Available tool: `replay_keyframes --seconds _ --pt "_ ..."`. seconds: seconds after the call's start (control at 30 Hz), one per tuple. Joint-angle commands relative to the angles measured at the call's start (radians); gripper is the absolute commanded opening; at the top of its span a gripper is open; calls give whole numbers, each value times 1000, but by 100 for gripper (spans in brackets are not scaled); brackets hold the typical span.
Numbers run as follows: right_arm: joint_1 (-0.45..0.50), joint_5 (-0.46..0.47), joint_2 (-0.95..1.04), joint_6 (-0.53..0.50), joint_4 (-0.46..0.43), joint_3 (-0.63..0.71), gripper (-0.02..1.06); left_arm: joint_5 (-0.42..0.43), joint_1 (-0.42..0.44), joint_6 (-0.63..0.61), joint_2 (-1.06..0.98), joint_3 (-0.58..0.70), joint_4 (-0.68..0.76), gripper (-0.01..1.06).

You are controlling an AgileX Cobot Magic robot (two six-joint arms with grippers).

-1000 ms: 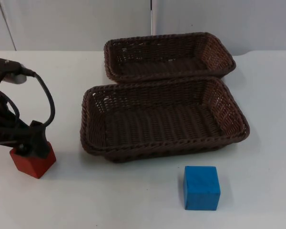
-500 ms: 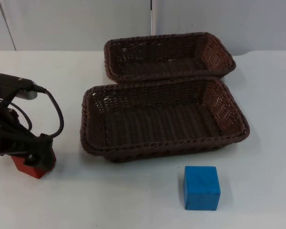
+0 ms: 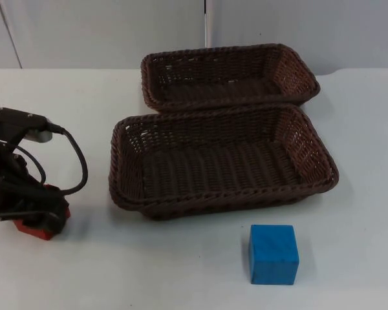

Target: Pick up one cube with the left hand and place it into the upper basket. Pick up one cube with the right hand and place it into the lower basket.

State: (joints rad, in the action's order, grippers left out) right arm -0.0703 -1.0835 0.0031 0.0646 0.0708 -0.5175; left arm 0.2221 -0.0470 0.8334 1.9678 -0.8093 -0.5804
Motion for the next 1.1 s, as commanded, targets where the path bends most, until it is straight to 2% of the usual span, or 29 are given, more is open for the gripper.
replay_keyframes --seconds 0.0,0.03,0.1,0.13,0.47,0.8,1.07 --pt "5 5 -3 -8 -1 1 104 27 -2 -4 -15 -4 -14 30" --pt "5 5 -3 -8 -1 1 104 27 -2 -4 -15 -4 -14 30" --pt "5 5 -3 -8 -1 1 104 53 -2 -25 -41 -4 -14 2" --pt "5 5 -3 -8 -1 1 104 70 -2 -34 -54 -4 -14 0" --pt "5 5 -3 -8 -1 1 104 175 -2 -91 -237 -4 -42 0" --pt "5 5 -3 -8 -1 1 104 203 -2 -96 -463 -4 -74 0" --pt "5 5 -3 -8 -1 1 104 218 -2 -109 -563 -4 -66 0"
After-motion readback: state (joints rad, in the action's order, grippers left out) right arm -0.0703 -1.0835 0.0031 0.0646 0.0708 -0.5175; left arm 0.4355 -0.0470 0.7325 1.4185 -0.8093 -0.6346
